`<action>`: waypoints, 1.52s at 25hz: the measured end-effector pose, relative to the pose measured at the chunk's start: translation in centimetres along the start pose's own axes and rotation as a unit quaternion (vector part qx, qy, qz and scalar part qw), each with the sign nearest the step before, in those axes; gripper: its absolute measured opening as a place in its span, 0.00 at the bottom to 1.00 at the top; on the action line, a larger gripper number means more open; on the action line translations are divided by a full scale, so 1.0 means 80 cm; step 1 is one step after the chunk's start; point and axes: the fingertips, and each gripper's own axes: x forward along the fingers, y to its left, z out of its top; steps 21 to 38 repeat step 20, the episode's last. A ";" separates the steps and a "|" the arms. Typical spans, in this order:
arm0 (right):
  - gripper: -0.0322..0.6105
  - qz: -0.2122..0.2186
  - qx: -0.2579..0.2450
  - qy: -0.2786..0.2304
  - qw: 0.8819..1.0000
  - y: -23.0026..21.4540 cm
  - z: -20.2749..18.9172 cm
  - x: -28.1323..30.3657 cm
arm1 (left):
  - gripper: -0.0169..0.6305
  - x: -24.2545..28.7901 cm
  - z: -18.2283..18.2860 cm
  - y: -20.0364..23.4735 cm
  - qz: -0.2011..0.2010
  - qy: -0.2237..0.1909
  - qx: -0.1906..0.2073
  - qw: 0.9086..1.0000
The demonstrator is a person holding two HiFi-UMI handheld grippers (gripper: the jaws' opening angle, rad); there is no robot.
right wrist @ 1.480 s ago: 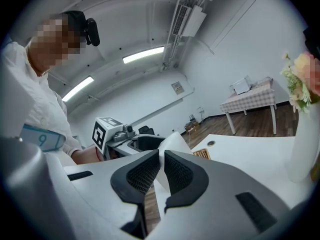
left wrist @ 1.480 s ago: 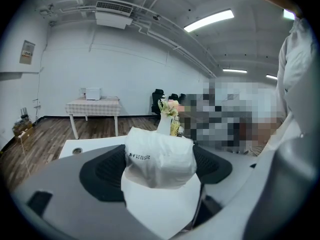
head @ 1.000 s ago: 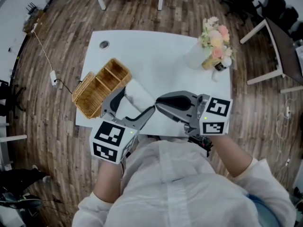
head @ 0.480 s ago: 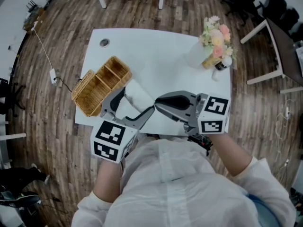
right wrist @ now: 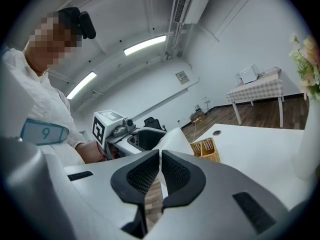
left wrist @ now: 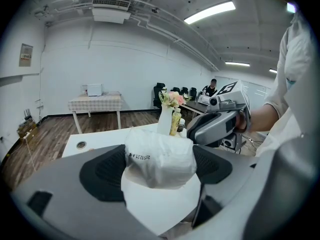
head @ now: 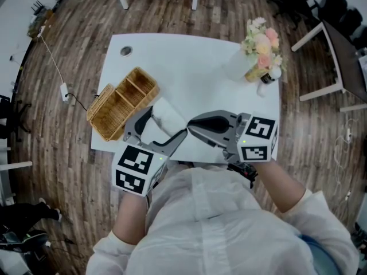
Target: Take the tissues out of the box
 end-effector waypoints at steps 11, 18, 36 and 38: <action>0.11 0.001 -0.001 0.005 1.000 -0.002 -0.003 -0.002 | 0.66 0.004 0.000 -0.002 0.001 0.003 0.003 1.000; 0.11 -0.002 0.000 0.005 1.000 -0.002 -0.003 -0.003 | 0.66 0.003 0.000 -0.003 -0.001 0.004 0.003 1.000; 0.11 -0.002 0.000 0.006 1.000 -0.001 -0.005 -0.004 | 0.66 0.003 -0.001 -0.005 -0.001 0.005 0.002 1.000; 0.11 -0.002 0.000 0.006 1.000 -0.001 -0.005 -0.004 | 0.66 0.003 -0.001 -0.005 -0.001 0.005 0.002 1.000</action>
